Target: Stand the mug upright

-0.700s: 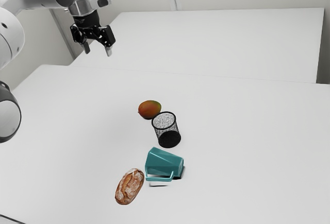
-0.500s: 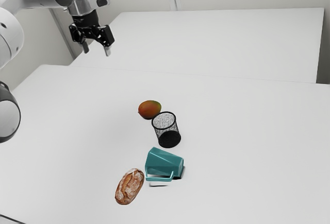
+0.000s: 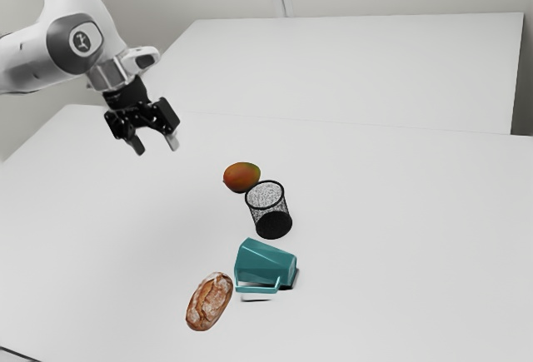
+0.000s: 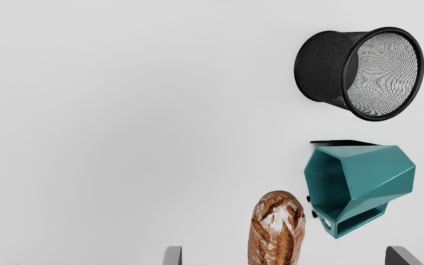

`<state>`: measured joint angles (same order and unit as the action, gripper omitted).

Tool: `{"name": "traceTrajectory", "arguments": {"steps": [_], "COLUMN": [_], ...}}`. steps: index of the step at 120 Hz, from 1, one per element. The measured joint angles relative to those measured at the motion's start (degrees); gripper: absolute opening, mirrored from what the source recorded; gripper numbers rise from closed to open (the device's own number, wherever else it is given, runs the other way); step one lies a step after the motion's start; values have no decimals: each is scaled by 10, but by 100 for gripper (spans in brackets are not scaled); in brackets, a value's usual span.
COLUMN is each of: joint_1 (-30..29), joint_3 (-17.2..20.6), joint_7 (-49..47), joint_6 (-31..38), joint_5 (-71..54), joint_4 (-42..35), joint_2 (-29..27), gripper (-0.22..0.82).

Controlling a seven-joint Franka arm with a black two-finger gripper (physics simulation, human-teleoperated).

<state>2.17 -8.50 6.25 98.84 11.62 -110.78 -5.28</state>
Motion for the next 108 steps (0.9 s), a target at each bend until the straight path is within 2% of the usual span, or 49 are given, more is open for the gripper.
{"name": "traceTrajectory", "arguments": {"steps": [26, 57, 108], "joint_1": [3, 14, 59], "joint_3": [-3, -2, 11], "joint_7": [0, 26, 125], "joint_6": [54, 143, 280], "joint_5": [109, 218, 350], "joint_4": [-134, -247, -308], "joint_2": [-48, -49, -3], "gripper": [60, 60, 60]}}
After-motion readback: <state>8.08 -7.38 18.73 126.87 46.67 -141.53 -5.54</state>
